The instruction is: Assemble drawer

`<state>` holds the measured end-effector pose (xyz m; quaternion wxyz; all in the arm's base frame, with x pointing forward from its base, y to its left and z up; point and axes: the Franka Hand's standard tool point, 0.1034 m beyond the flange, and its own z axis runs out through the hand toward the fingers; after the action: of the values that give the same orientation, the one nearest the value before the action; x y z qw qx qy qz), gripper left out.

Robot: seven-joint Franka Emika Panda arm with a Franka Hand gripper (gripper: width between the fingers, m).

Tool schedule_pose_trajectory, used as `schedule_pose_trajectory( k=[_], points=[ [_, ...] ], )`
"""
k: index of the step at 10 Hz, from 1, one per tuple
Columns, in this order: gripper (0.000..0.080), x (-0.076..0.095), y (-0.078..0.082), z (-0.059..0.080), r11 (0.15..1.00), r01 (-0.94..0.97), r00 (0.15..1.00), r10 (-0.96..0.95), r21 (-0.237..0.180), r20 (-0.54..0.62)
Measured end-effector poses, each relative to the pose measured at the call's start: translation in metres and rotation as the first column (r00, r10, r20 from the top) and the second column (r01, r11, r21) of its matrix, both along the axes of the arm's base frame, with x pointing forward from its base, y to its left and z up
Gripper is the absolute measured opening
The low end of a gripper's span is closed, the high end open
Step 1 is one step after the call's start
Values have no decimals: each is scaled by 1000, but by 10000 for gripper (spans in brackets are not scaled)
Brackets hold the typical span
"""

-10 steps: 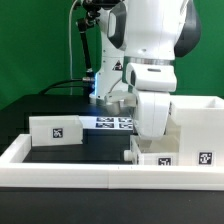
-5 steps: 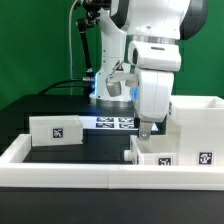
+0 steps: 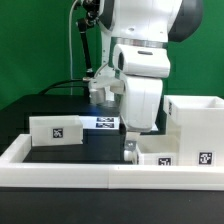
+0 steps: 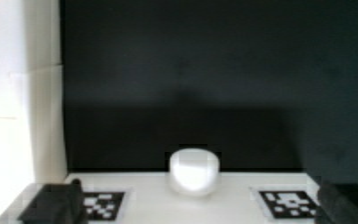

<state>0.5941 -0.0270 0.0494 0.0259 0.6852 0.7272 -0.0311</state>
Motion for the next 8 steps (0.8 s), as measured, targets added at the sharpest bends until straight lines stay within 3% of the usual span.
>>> schedule_pose_trajectory(
  k=[2, 4, 8],
  points=[
    [649, -2, -2, -3, 1000, -10, 1000, 10, 3, -4],
    [649, -11, -17, -17, 996, -41, 999, 43, 76, -27],
    [649, -14, -29, -24, 981, -39, 999, 45, 191, -30]
  ],
)
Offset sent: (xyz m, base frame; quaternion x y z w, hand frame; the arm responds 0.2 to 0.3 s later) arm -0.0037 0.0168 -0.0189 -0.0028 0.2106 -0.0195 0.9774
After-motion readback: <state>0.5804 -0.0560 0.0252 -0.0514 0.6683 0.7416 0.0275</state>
